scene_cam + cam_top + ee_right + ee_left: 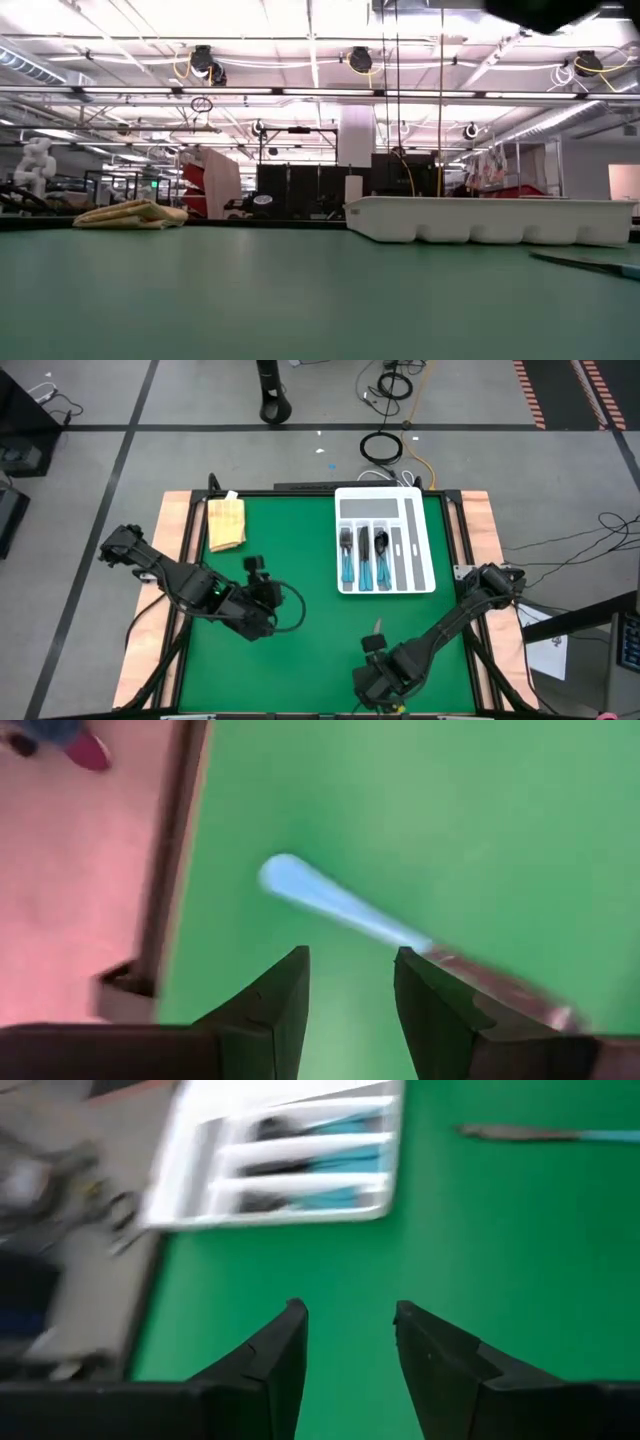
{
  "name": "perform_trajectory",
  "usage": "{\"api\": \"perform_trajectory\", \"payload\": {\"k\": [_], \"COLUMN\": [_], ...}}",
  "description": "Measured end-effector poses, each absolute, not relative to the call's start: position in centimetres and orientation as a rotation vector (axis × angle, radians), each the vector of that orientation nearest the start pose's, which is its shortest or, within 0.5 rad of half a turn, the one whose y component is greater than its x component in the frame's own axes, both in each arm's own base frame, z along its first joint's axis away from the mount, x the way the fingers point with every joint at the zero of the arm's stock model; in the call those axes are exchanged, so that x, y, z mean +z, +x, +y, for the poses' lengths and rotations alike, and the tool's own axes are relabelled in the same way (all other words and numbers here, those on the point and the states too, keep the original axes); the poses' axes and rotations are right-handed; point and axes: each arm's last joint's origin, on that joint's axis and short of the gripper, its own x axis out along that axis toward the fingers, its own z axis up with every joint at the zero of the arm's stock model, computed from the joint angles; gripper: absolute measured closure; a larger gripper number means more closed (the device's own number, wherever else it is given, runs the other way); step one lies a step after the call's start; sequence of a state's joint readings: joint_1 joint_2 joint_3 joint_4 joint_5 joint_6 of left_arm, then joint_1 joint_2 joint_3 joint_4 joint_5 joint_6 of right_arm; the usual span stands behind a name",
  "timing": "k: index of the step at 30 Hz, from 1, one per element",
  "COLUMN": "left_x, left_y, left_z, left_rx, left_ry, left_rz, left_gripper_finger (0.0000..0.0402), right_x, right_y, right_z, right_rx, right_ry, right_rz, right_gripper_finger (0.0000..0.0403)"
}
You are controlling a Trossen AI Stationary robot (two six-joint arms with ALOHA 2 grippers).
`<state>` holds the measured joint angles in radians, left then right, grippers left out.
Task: Sort silverware
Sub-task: Put the blue table knife into the silverware organizer
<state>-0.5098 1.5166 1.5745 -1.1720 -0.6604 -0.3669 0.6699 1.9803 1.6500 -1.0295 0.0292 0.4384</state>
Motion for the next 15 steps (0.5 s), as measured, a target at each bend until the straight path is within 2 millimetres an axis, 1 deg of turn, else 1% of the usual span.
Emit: {"api": "perform_trajectory", "payload": {"k": [2,4,6,8,11,15], "left_x": [35.2,34.5,34.0,33.8,33.9,33.9], "left_y": [26.6,27.5,28.1,28.5,28.9,29.3], "left_z": [-13.0,-13.3,-13.3,-12.9,-12.2,-11.1], "left_rx": [0.189,0.098,0.078,0.093,0.118,0.149], "left_ry": [0.282,0.280,0.264,0.247,0.236,0.226], "left_rz": [0.864,0.835,0.798,0.783,0.781,0.784], "left_gripper_finger": [0.0246,0.0250,0.0255,0.0257,0.0258,0.0258], "right_x": [22.7,23.0,23.5,23.2,21.7,18.6], "right_y": [30.6,30.7,31.0,31.4,32.2,33.0], "right_z": [25.6,27.2,28.4,29.0,29.0,29.4], "right_rx": [0.228,0.258,0.255,0.227,0.157,0.111], "right_ry": [-0.046,-0.003,0.013,0.026,0.056,0.079], "right_rz": [1.366,1.251,1.119,1.046,1.057,1.113], "right_gripper_finger": [0.0268,0.0268,0.0269,0.0271,0.0279,0.0299]}}
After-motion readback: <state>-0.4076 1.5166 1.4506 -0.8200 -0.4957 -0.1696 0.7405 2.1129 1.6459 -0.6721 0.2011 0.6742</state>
